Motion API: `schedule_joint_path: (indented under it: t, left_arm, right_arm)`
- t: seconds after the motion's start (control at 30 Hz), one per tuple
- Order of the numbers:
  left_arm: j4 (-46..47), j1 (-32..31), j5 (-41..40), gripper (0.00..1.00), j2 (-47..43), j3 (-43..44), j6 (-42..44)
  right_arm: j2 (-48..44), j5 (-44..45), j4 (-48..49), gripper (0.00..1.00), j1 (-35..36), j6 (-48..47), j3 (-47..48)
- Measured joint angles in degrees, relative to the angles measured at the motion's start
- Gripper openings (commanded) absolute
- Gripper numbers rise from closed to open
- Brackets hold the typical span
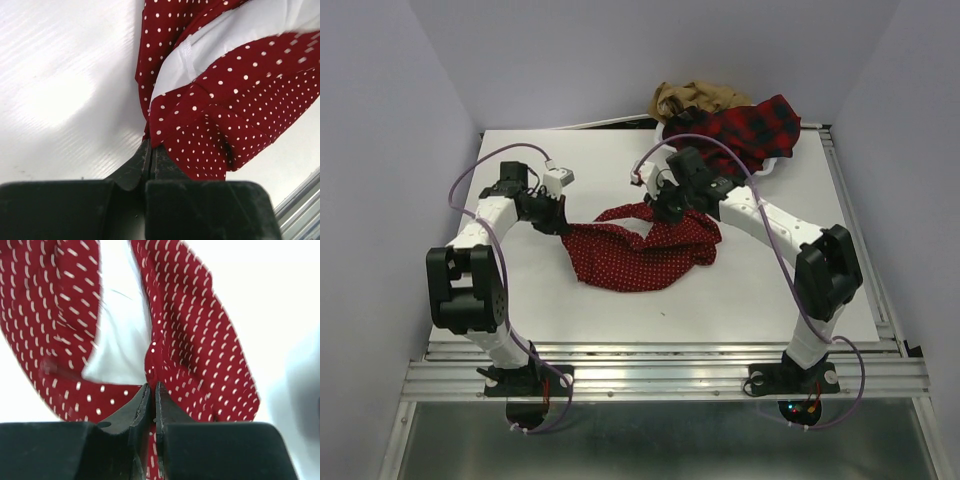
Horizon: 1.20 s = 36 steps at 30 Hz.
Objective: Fold and stack the skirts
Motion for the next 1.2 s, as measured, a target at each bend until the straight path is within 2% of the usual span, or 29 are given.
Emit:
schedule_joint_path:
  t: [0.1, 0.27, 0.4, 0.53, 0.6, 0.7, 0.87, 1.03, 1.2]
  left_arm:
    - [-0.76, 0.04, -1.64, 0.0, -0.42, 0.0, 2.01]
    - [-1.6, -0.13, -4.92, 0.0, -3.76, -1.25, 6.27]
    - [-0.28, -0.48, -8.44, 0.0, -9.6, -4.68, 8.61]
    - [2.21, -0.52, -11.89, 0.0, -14.88, -7.89, 7.98]
    - [4.22, -0.5, -13.14, 0.0, -16.79, -8.04, 6.32]
    - [8.39, -0.5, -14.08, 0.0, -19.45, -7.45, 3.28]
    - [17.11, -1.14, -14.19, 0.0, -20.79, -0.26, -1.03]
    - [22.25, -1.07, -14.62, 0.0, -21.75, 5.7, 1.07]
    - [20.7, -1.07, -12.09, 0.0, -26.97, 4.9, 8.39]
  right_arm:
    - [0.11, -1.25, -2.43, 0.01, -0.02, -0.26, -1.16]
    - [0.55, -4.42, -8.57, 0.01, -0.22, -1.31, -2.4]
    - [0.33, -4.5, -9.35, 0.01, -0.28, -1.25, -5.33]
    - [0.17, -3.93, -9.4, 0.01, -2.73, 2.64, -6.08]
    - [0.13, -3.69, -9.49, 0.01, -5.66, 5.03, -3.45]
    - [0.33, -3.76, -7.61, 0.01, -12.35, 9.66, 6.14]
    - [0.44, -4.11, 0.63, 0.01, -17.46, 15.08, 19.5]
    - [0.44, -3.54, 5.6, 0.01, -17.4, 16.63, 23.71]
    - [-1.2, -3.56, 8.74, 0.01, -17.4, 17.2, 21.49]
